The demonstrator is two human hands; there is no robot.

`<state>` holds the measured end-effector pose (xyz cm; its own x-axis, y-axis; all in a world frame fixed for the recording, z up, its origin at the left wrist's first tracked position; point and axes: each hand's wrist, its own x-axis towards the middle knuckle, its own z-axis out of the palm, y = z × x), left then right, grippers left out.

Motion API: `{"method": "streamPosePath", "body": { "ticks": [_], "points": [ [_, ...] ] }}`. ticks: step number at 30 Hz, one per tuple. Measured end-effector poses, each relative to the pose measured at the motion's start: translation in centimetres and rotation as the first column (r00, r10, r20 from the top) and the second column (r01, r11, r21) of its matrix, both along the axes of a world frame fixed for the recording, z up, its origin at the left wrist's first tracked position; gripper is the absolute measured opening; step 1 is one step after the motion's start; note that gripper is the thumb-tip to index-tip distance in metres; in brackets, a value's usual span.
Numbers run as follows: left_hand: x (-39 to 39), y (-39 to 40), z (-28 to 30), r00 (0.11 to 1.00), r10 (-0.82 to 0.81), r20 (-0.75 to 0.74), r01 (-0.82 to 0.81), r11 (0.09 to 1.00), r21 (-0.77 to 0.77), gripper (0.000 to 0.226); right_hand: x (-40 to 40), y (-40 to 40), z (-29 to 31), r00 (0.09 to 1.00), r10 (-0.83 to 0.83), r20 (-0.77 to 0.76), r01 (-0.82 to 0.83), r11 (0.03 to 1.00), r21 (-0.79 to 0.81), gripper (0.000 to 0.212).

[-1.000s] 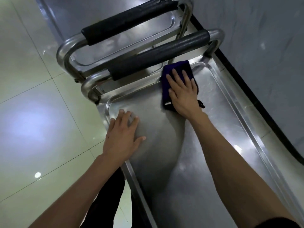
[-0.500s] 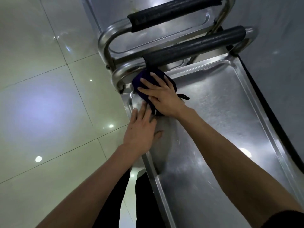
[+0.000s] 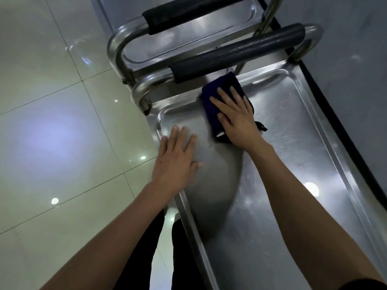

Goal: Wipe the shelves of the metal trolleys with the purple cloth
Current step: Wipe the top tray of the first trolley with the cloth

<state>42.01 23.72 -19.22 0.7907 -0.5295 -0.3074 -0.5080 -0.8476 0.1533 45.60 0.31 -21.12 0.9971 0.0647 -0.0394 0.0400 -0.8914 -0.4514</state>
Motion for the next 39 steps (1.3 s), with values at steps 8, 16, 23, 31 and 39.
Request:
{"method": "streamPosePath", "body": {
  "ticks": [8,16,23,31,39],
  "points": [
    [-4.1,-2.4,0.1,0.998,-0.031,0.045,0.031,0.999,-0.005,0.063,-3.9,-11.4,0.3,0.946,-0.316,-0.075,0.31,0.947,-0.084,0.05],
    [-4.2,-2.3,-0.4,1.0,-0.027,0.007,0.026,0.998,0.061,0.074,-4.7,-12.1,-0.1,0.926,-0.362,-0.109,0.348,0.929,-0.125,0.051],
    [-3.6,-1.2,0.0,0.997,-0.053,-0.048,0.052,0.998,-0.028,0.074,-7.5,-3.4,0.0,0.957,-0.258,-0.13,0.243,0.962,-0.12,0.054],
    [-6.8,5.8,-0.3,0.991,0.067,0.118,-0.034,0.964,-0.264,0.05,-8.9,5.8,-0.7,0.971,-0.208,-0.115,0.192,0.973,-0.131,0.056],
    [-7.2,7.0,-0.4,0.978,0.205,-0.02,-0.192,0.872,-0.449,0.085,-9.7,13.4,-0.7,0.994,-0.033,-0.102,0.025,0.997,-0.077,0.055]
  ]
}}
